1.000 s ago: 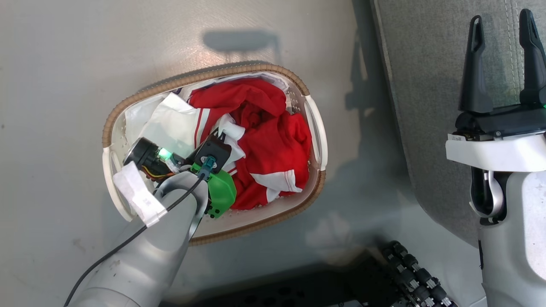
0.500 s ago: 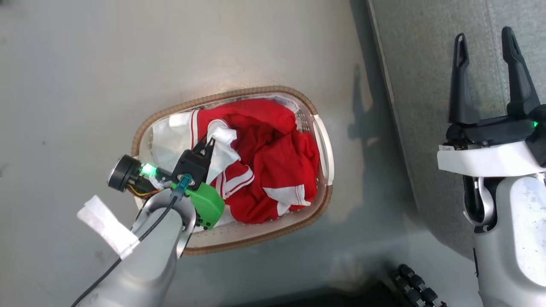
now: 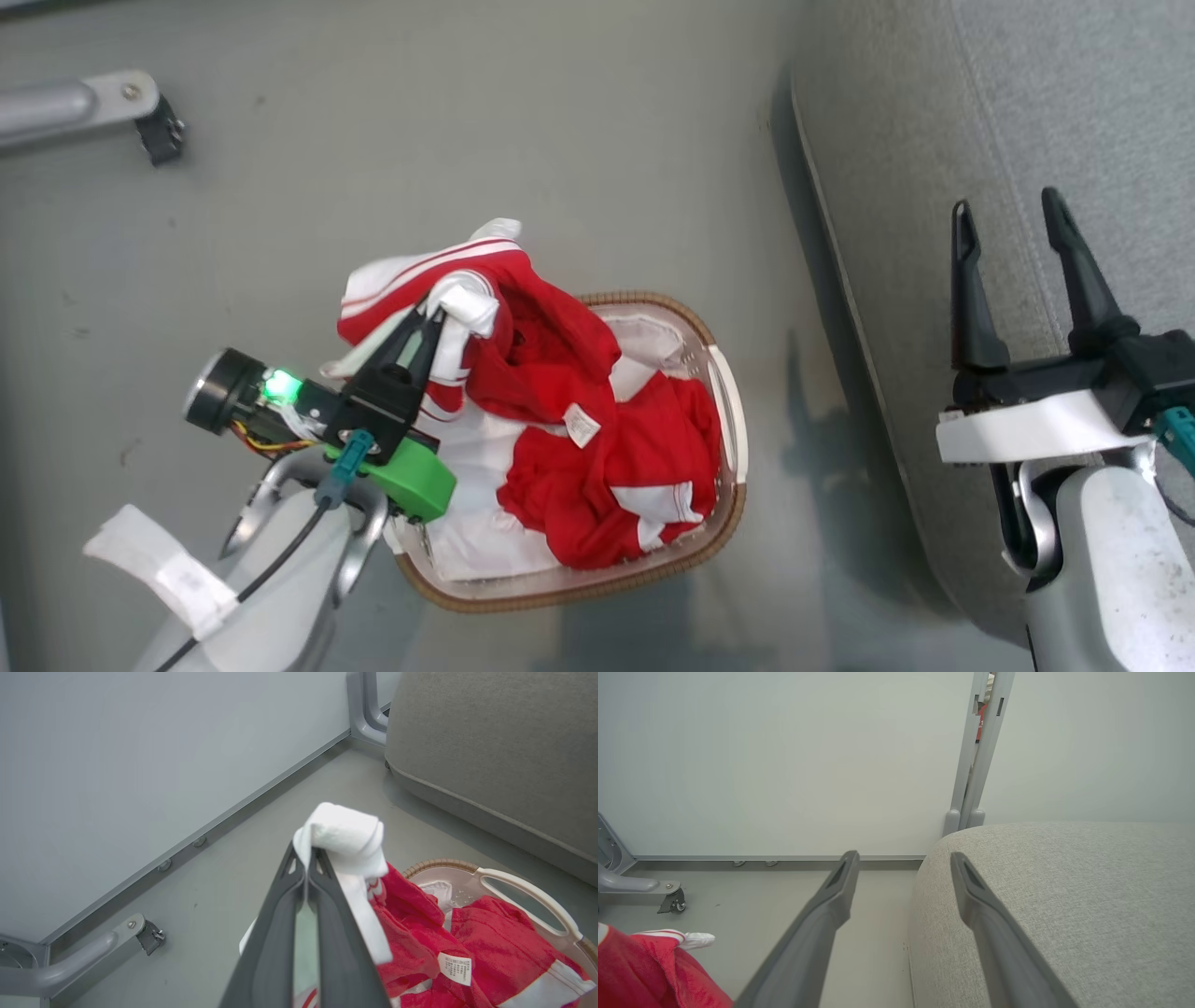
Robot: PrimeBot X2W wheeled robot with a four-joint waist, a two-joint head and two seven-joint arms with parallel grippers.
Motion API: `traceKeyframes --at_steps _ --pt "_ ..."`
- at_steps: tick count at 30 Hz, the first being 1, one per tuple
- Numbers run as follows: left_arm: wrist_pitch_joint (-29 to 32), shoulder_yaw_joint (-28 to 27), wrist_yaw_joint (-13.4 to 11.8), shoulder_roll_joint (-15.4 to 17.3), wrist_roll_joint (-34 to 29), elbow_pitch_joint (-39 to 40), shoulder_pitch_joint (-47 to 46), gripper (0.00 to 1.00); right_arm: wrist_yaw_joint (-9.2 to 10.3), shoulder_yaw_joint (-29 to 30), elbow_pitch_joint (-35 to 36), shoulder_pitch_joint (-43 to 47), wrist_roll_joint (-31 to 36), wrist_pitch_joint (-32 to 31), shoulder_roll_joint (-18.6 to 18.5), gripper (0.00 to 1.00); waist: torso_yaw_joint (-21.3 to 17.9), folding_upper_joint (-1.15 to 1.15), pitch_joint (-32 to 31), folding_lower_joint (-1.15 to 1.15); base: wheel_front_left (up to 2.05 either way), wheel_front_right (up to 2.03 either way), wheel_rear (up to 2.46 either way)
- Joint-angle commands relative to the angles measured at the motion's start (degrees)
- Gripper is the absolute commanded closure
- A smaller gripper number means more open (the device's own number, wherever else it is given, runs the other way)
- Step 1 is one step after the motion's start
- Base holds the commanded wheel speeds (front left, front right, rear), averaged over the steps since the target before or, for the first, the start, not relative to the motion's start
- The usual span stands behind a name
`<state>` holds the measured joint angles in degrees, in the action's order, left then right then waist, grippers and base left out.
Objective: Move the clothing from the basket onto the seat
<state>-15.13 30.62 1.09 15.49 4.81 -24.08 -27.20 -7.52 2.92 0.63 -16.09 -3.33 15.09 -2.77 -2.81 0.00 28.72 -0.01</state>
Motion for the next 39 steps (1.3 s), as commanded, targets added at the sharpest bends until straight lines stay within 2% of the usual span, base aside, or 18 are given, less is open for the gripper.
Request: traceKeyframes --at_steps 1,6,12,18,23,30,39 --pt "0.0 -0.4 0.3 1.2 -0.8 1.5 0.8 1.0 0.06 -0.1 -0.5 1.5 0.5 0.1 -0.2 0.0 2.6 0.0 -7.6 0.01 0.0 0.0 0.0" --pt "0.0 -0.6 1.9 4.7 -2.7 5.8 -0.9 1.0 0.06 -0.9 -1.5 4.0 0.3 0.1 -0.2 0.0 2.7 0.0 -12.5 0.01 0.0 0.0 0.0" --pt "0.0 0.0 3.8 7.3 -3.9 8.1 -5.4 1.0 0.06 -2.5 -2.5 6.2 0.0 0.1 -0.2 0.0 2.2 0.0 -17.0 0.01 0.0 0.0 0.0" --pt "0.7 -0.4 4.9 8.8 -3.5 7.2 -12.8 1.0 0.06 -4.5 -3.0 7.1 -0.1 0.1 -0.2 0.0 1.1 0.0 -19.7 0.01 0.0 0.0 0.0" --pt "3.6 -0.5 5.6 9.6 -2.9 7.2 -19.0 1.0 0.06 -6.5 -3.1 7.4 0.2 0.1 -0.2 0.0 0.4 0.0 -20.6 0.01 0.0 0.0 0.0" --pt "6.3 0.6 6.0 9.1 -1.8 6.1 -25.2 1.0 0.06 -13.1 -3.6 4.5 0.4 0.1 -0.2 0.0 0.0 0.0 -20.5 0.01 0.0 0.0 0.0" --pt "6.7 4.6 6.2 6.4 -1.3 4.2 -30.5 1.0 0.06 -24.4 -7.5 -5.2 0.5 0.1 -0.2 0.0 1.1 0.0 -20.4 0.01 0.0 0.0 0.0"
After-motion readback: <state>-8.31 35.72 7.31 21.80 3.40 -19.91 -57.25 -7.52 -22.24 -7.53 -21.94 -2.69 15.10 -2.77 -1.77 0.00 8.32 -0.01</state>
